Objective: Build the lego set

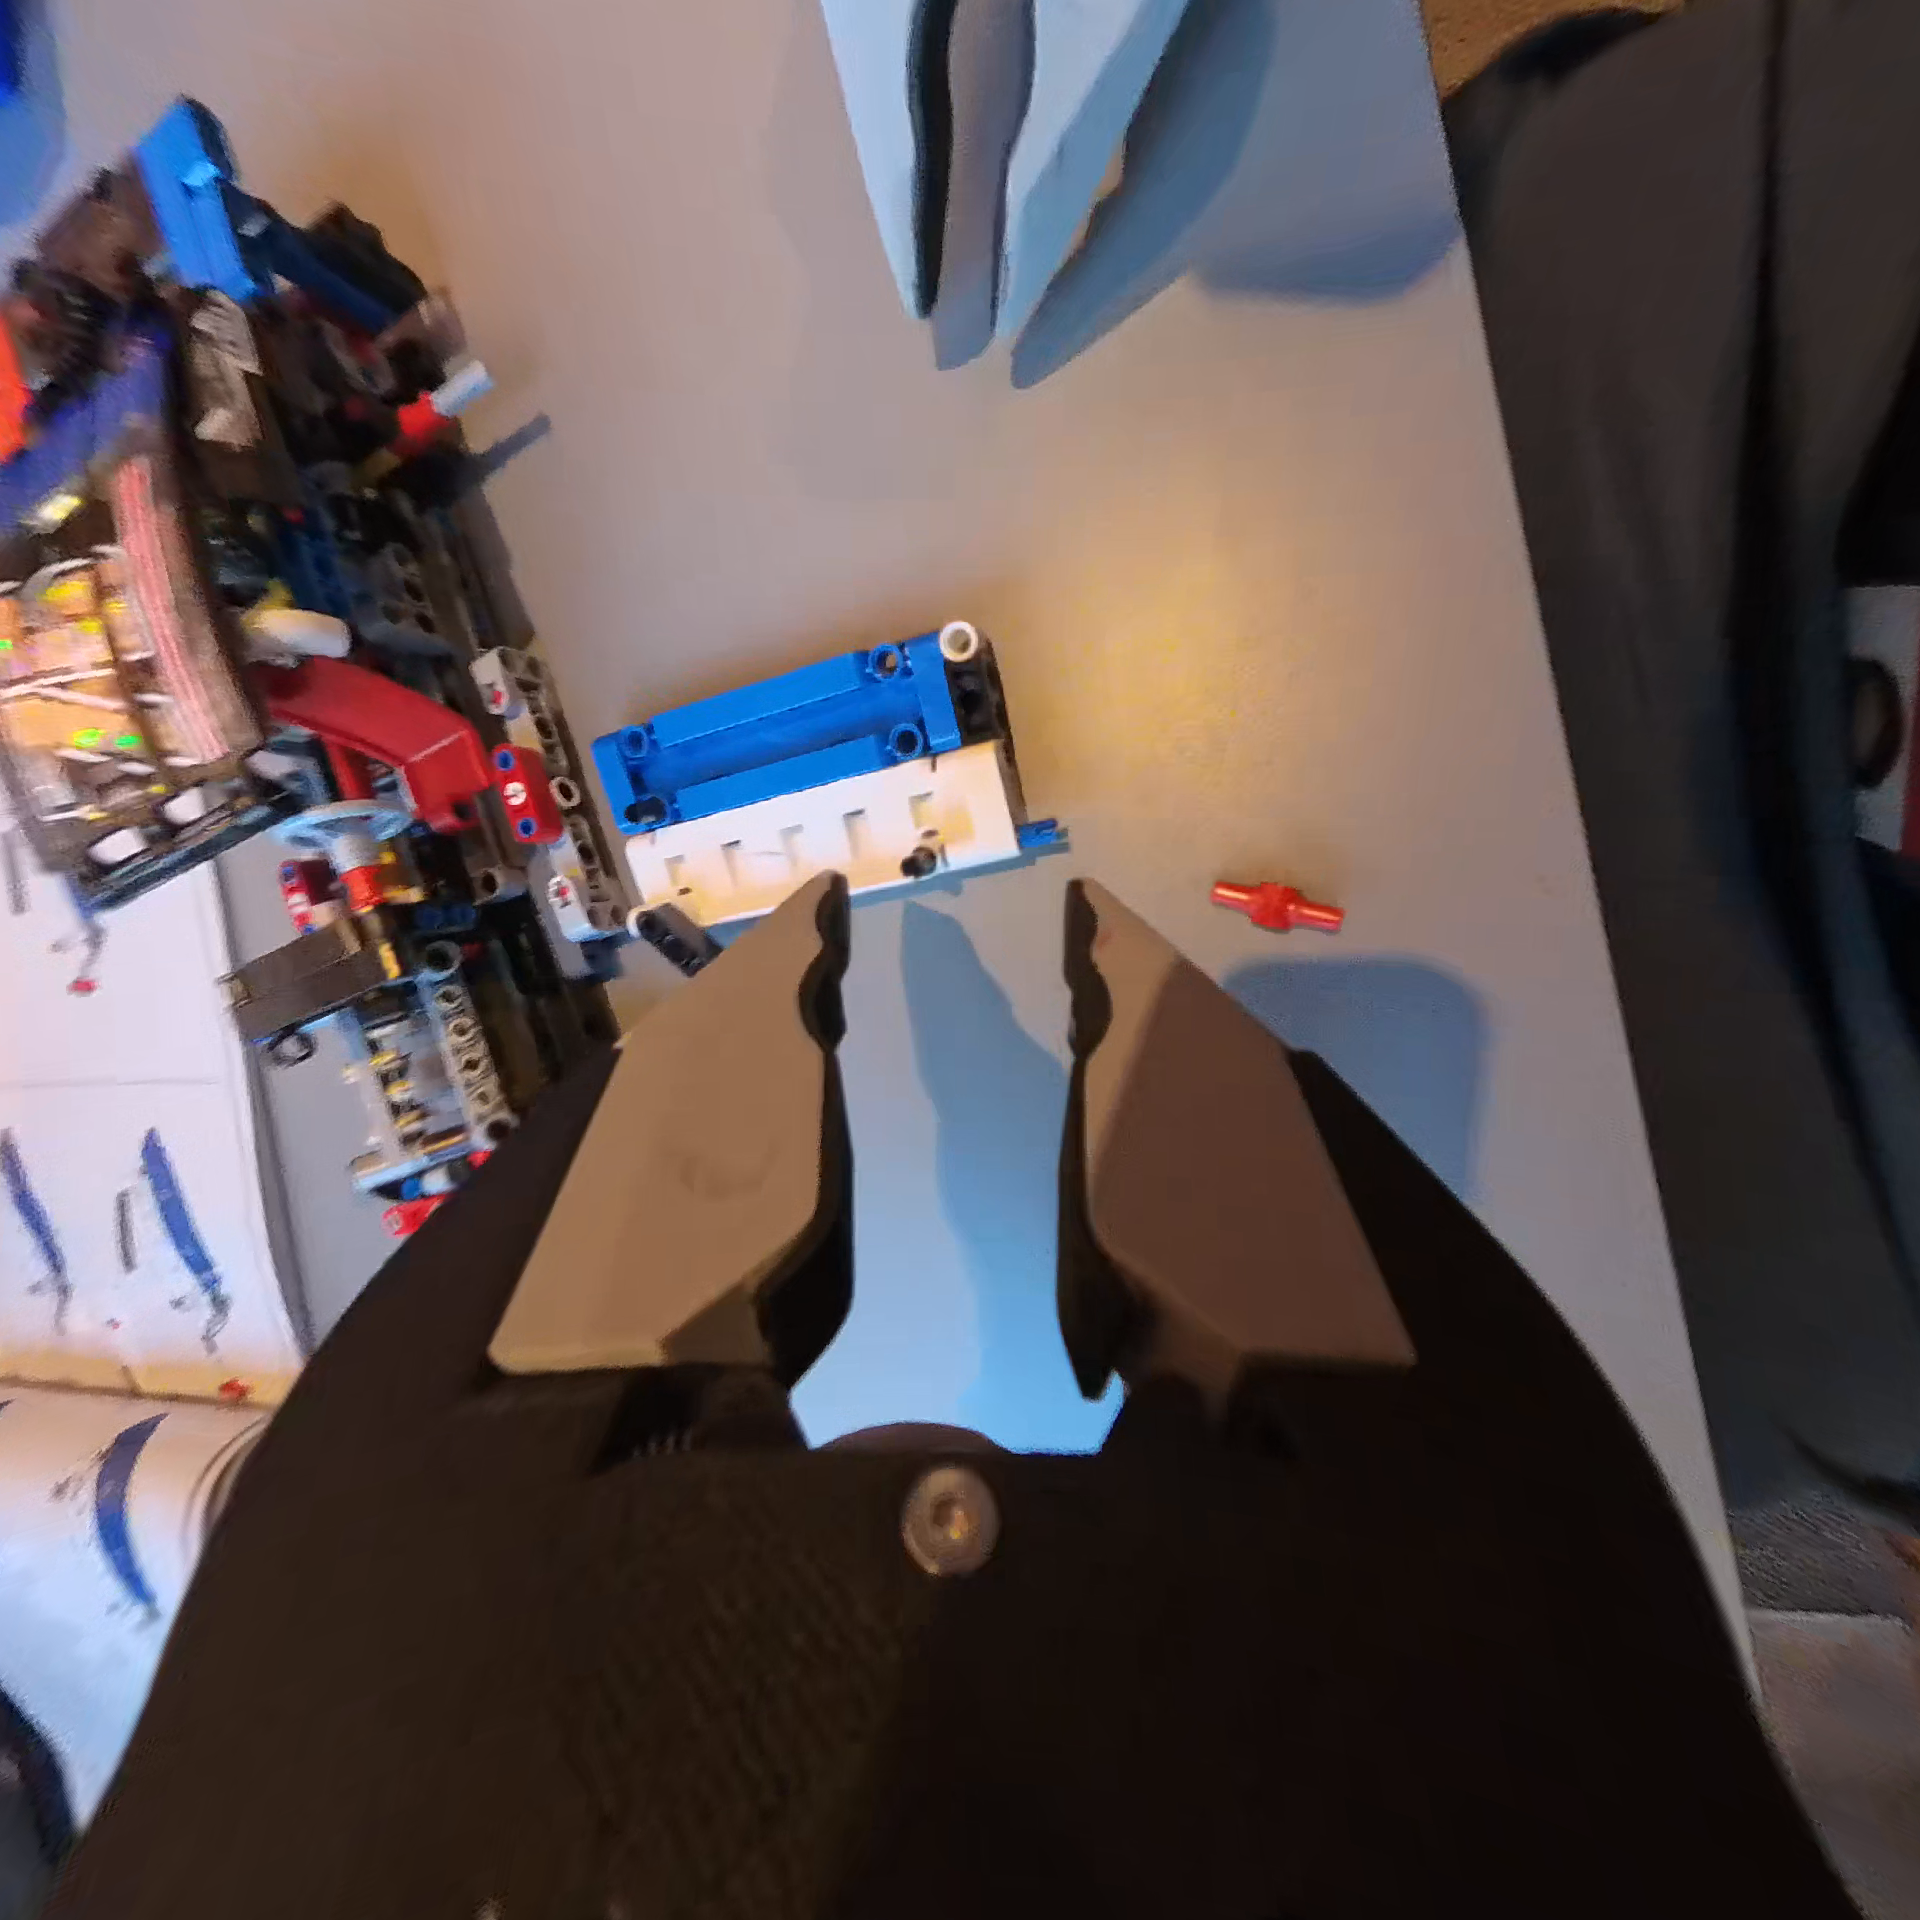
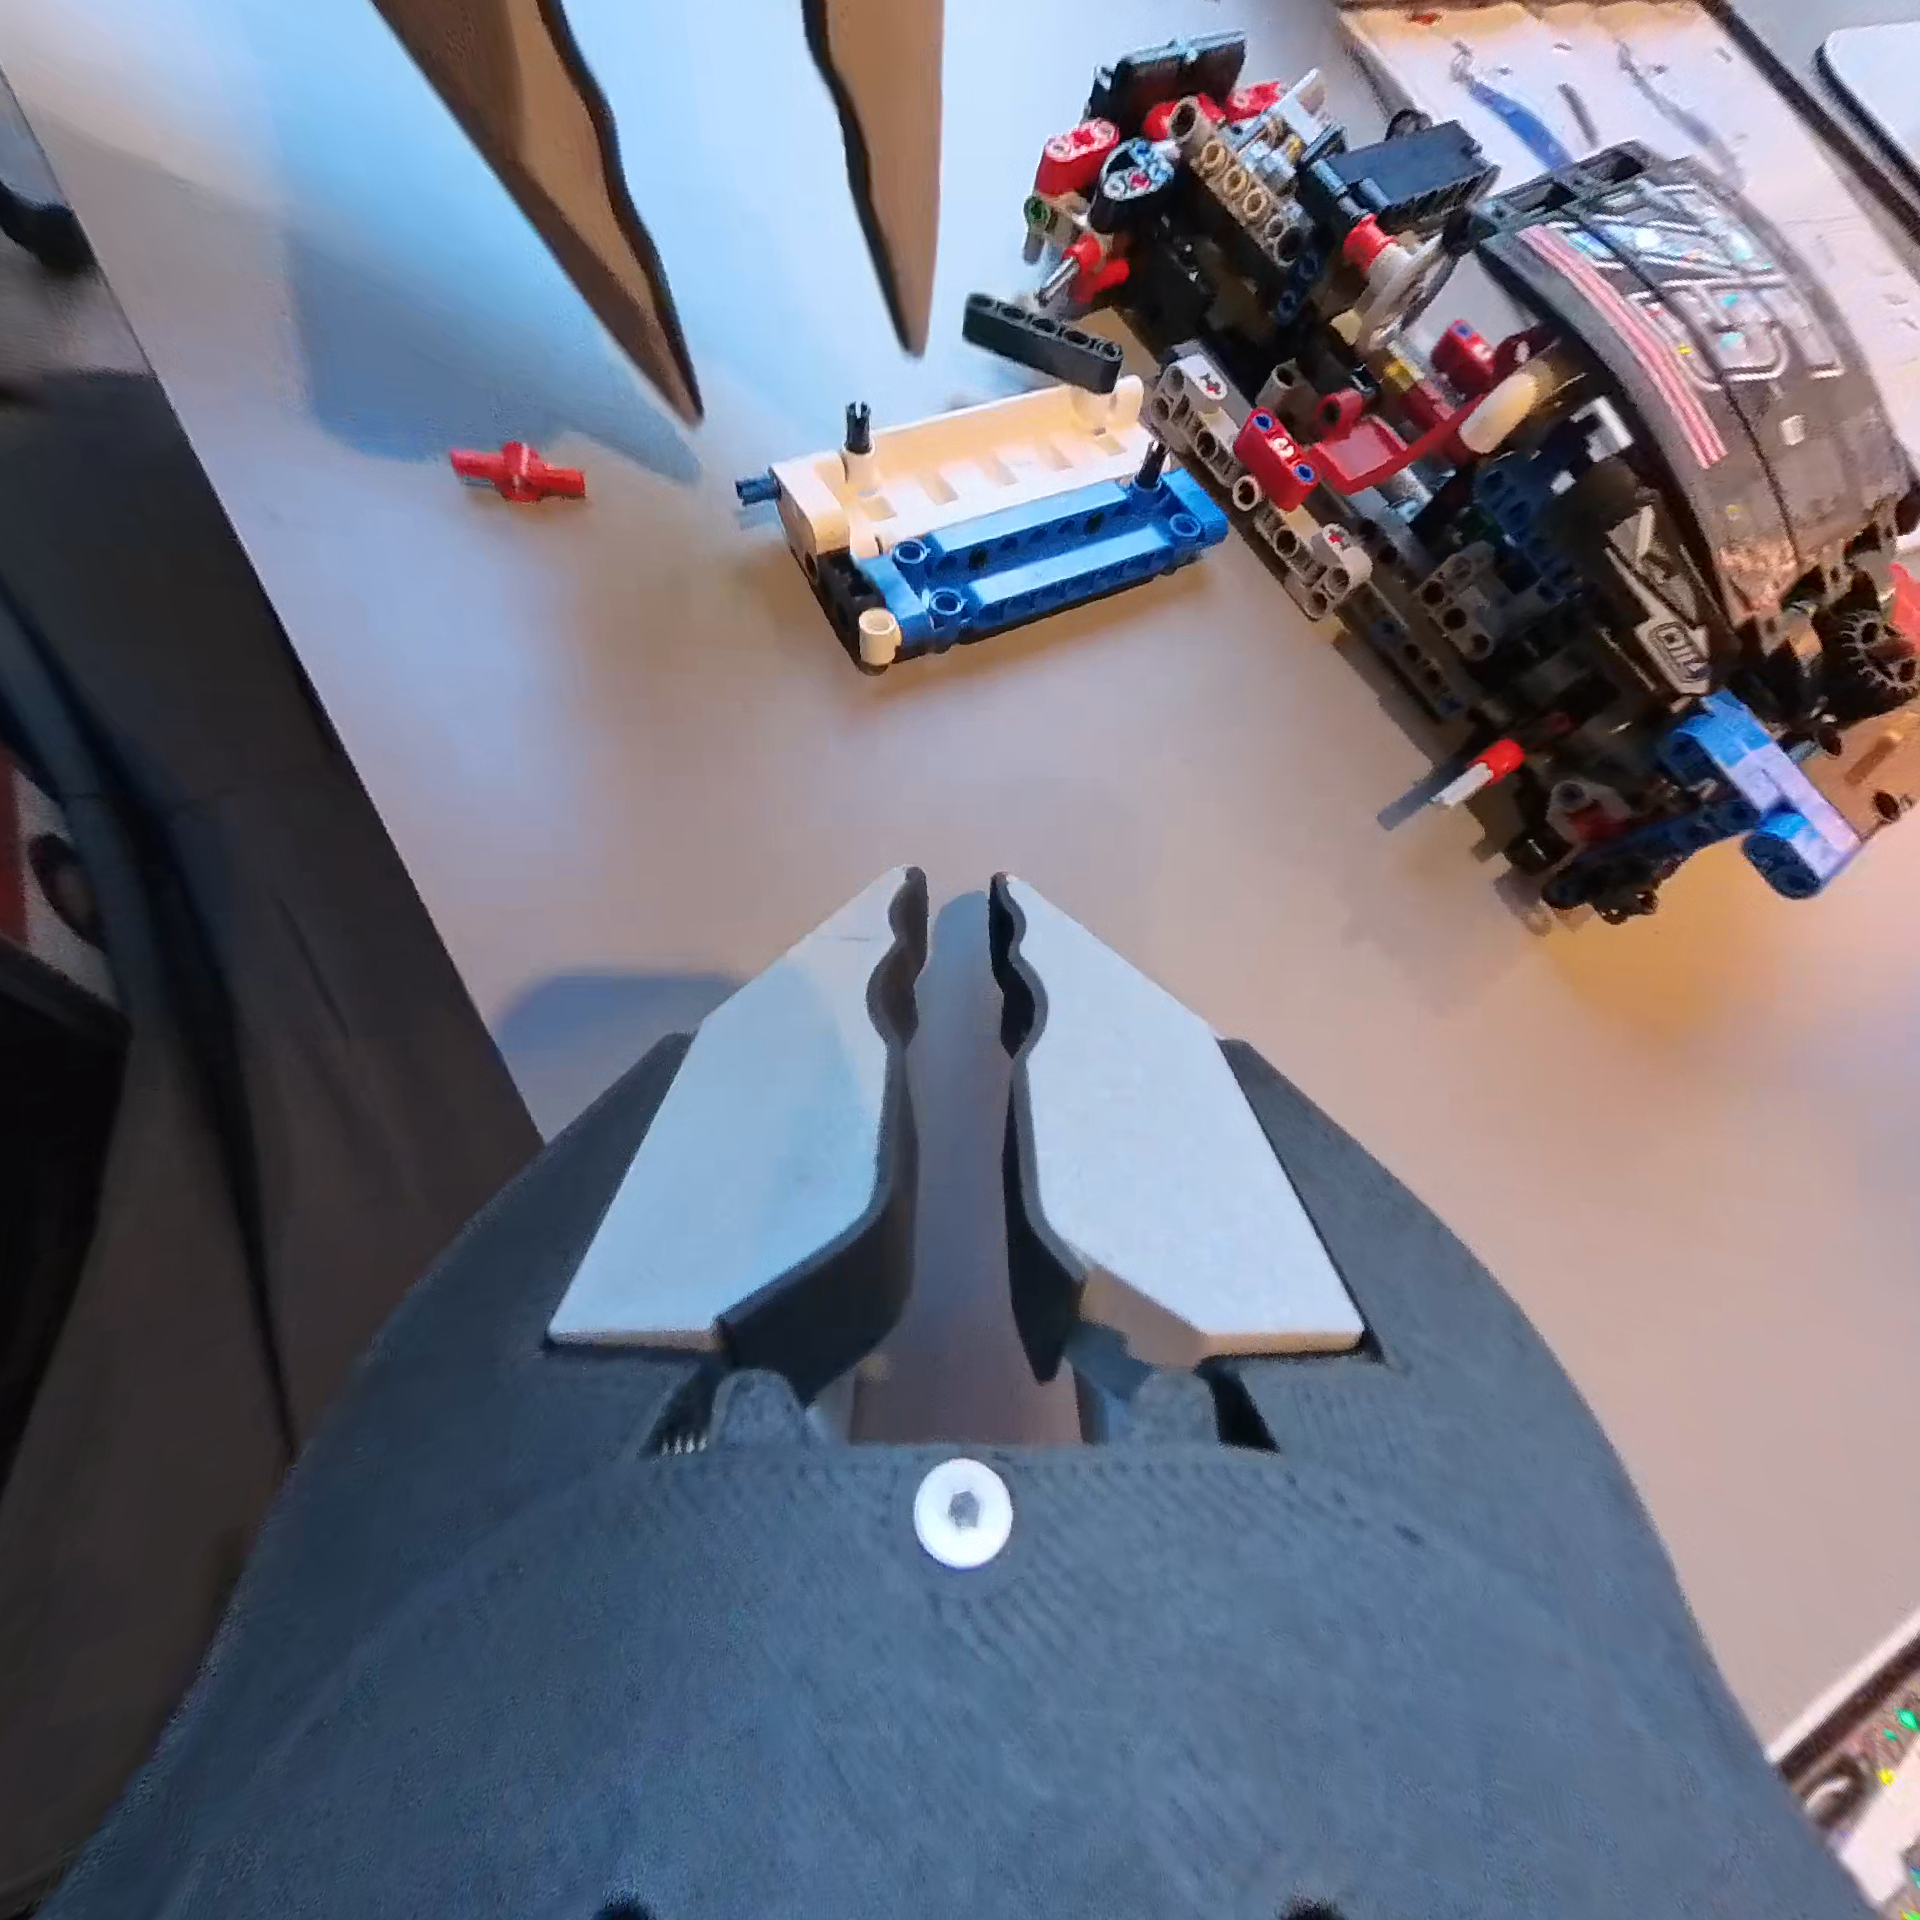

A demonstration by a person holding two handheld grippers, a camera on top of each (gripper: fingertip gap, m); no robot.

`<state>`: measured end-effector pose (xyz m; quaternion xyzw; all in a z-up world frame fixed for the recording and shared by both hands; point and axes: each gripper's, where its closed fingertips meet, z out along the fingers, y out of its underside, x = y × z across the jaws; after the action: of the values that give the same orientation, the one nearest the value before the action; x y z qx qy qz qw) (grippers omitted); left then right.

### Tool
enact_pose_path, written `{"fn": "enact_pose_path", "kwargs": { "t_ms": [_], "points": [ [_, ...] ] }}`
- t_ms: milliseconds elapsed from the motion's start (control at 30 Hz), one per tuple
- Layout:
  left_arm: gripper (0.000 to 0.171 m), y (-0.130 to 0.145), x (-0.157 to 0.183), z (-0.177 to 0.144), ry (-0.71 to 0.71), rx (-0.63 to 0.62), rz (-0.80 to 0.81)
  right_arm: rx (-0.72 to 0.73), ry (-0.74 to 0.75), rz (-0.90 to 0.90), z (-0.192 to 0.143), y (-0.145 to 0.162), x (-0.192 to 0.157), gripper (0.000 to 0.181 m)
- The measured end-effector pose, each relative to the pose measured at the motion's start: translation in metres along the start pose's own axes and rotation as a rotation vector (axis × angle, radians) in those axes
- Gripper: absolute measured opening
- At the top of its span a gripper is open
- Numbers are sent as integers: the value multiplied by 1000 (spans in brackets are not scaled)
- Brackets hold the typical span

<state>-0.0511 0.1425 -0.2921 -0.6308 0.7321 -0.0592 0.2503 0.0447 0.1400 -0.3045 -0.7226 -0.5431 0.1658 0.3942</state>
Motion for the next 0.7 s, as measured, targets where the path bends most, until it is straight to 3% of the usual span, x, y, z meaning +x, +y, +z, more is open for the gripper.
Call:
{"fn": "enact_pose_path", "kwargs": {
  "t_ms": [100, 167, 367, 533, 700],
  "points": [
    [38, 1, -2, 14, 10, -26, 0, 29, -8, 25, -5, -3, 0, 9],
    [27, -3, 1, 20, 15, -27, 10, 40, -16, 44, -8, -3, -1, 8],
    [15, -34, 11, 34, -27, 18, -113, 53, -23, 67, -16, 1, -2, 9],
    [26, -51, 14, 25, -4, 64, -184, 74, -51, 87, -20, 0, -10, 6],
    [27, -31, 7, 23, -5, 11, -55, 84, -102, 127, -9, -8, -30, 2]
  ]
}}
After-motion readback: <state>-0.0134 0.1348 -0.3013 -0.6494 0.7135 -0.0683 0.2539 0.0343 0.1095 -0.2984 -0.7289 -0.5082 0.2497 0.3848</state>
